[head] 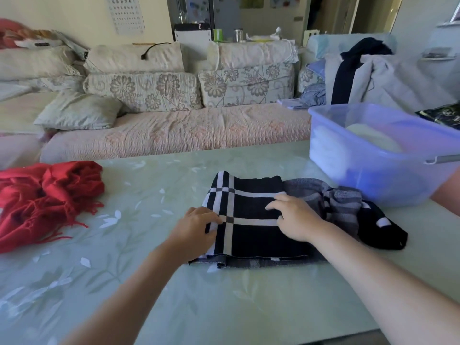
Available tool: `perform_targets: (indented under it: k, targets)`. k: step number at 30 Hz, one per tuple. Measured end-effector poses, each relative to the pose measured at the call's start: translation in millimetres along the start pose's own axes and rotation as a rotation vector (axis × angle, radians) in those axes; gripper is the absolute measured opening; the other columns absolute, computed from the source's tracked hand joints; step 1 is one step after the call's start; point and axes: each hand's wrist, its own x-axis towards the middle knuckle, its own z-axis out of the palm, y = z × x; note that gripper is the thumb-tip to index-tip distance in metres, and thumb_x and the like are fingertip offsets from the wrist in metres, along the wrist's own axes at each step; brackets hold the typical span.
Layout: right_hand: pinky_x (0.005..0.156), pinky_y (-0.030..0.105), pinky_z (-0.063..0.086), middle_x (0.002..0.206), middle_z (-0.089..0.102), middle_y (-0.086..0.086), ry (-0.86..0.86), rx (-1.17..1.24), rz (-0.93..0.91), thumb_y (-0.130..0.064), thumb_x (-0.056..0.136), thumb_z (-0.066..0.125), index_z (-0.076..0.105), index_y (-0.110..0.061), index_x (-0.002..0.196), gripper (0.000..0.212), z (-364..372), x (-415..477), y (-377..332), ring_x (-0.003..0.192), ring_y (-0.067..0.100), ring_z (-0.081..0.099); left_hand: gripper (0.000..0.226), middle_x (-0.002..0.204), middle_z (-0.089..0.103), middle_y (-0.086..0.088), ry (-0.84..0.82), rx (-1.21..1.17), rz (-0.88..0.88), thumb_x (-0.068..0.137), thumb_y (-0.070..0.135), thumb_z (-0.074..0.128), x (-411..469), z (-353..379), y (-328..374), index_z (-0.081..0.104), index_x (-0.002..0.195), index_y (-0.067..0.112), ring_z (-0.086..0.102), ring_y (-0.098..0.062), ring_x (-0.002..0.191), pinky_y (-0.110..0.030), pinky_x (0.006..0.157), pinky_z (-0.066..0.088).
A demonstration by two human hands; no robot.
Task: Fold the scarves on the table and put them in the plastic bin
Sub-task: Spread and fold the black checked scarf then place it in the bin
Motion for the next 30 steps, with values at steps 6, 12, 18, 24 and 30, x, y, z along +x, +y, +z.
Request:
perform_targets:
  k: [6,12,18,24,30]
  targets:
    - [0.112,0.037,0.031,0.138,0.042,-0.013,-0.050,-0.003,-0.056,-0.038,0.083,0.063,0.059,-0.039,0.129,0.046,0.1,-33.0,-19.7,0.132,0.011,0.035,0.051,0.132,0.037,0.016,-0.072,0.091,0.110,0.069,0.042,0.058,-37.5,-5.1,-18.5,0.053,0.120,0.040,0.037,-0.014,0.122,-0.037,0.097,0.043]
    - [0.113,0.038,0.030,0.136,0.039,-0.012,-0.149,-0.018,0.060,-0.044,0.076,0.067,0.050,-0.044,0.133,0.060,-1.7,-59.1,-19.7,0.134,0.014,0.029,0.029,0.113,0.044,0.001,0.018,-0.078,-0.241,0.099,0.033,0.041,-27.0,-7.2,-13.2,0.050,0.126,0.029,0.056,-0.021,0.089,-0.033,0.074,0.051]
    - [0.120,0.043,0.021,0.165,0.013,-0.008,-0.274,-0.074,0.028,-0.040,0.076,0.064,0.031,-0.051,0.148,0.080,2.5,-63.7,-37.5,0.151,0.016,0.010,0.052,0.100,0.046,-0.004,0.007,-0.086,-0.210,0.091,0.000,0.045,-25.4,-9.2,-14.7,0.050,0.132,0.034,0.054,-0.024,0.077,-0.027,0.064,0.047]
    - [0.110,0.034,0.037,0.155,0.037,-0.015,-0.236,-0.155,-0.095,-0.023,0.088,0.054,0.049,-0.044,0.142,0.059,-2.4,-54.0,-71.4,0.142,0.013,0.032,0.053,0.103,0.043,-0.007,0.059,0.094,-0.244,0.085,-0.005,0.045,-33.9,-41.4,-34.0,0.065,0.125,0.024,0.049,-0.026,0.083,-0.027,0.074,0.043]
    - [0.097,0.033,0.050,0.122,0.068,-0.010,-0.308,0.035,-0.199,-0.021,0.078,0.047,0.071,-0.025,0.111,0.041,10.8,-39.6,-125.5,0.107,0.012,0.061,0.045,0.096,0.056,-0.008,-0.091,0.422,-0.367,0.077,0.002,0.046,-68.0,-86.7,-75.7,0.070,0.111,0.019,0.053,-0.025,0.101,-0.028,0.071,0.042]
